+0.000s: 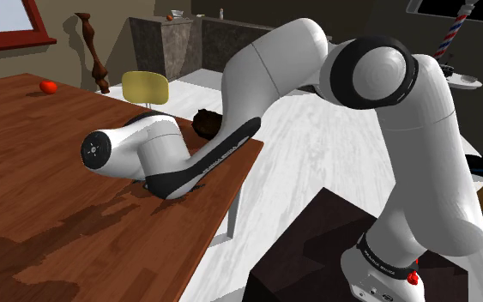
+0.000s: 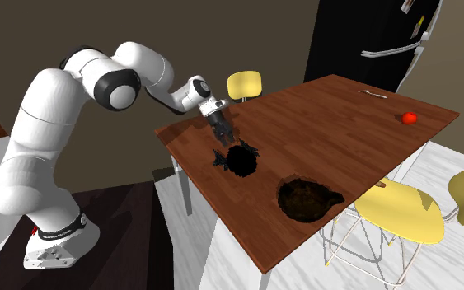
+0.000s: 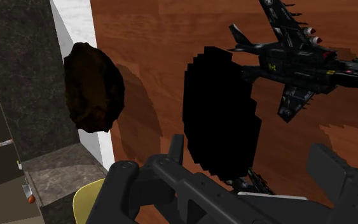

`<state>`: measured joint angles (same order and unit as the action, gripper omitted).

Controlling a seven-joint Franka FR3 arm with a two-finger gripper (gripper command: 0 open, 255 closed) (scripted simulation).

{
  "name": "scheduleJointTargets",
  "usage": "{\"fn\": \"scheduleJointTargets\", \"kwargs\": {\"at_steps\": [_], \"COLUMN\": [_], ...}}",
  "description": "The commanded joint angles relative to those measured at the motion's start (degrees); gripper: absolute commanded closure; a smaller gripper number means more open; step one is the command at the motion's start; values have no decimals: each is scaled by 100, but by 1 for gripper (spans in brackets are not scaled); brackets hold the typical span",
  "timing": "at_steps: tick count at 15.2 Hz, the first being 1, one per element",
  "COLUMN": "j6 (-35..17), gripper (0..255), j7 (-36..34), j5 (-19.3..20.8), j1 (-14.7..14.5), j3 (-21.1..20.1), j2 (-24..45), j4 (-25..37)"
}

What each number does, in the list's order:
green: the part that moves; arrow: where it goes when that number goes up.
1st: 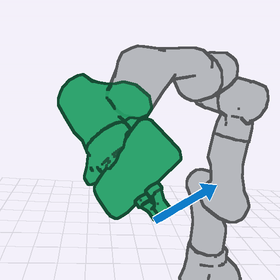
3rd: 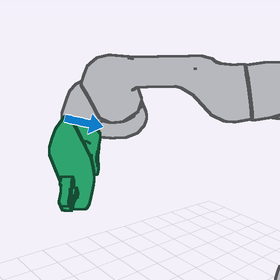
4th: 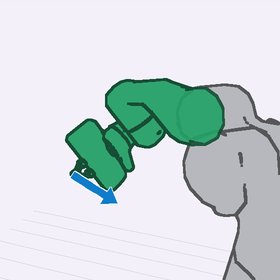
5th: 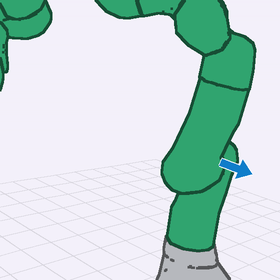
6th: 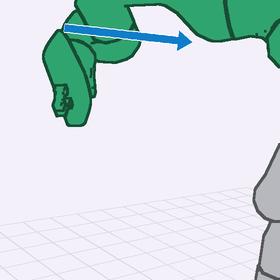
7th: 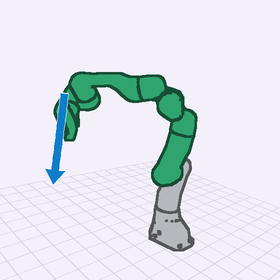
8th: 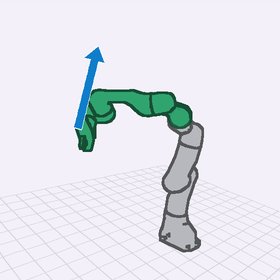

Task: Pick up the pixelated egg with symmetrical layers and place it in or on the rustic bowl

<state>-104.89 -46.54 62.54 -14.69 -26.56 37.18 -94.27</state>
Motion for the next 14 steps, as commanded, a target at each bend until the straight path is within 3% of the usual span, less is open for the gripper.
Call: {"fn": "scheduleJointTargets", "kwargs": {"at_steps": [1, 11, 12, 14], "j6": [-96, -210, -210, -210], "gripper": [0, 0, 255, 255], "j7": [-19, -46, -46, -46], "j5": [67, 142, 142, 142], "j1": [44, 97, 97, 97], "j3": [47, 102, 102, 102], "j2": [57, 127, 127, 127], "j4": [-23, -48, -48, -48]}}
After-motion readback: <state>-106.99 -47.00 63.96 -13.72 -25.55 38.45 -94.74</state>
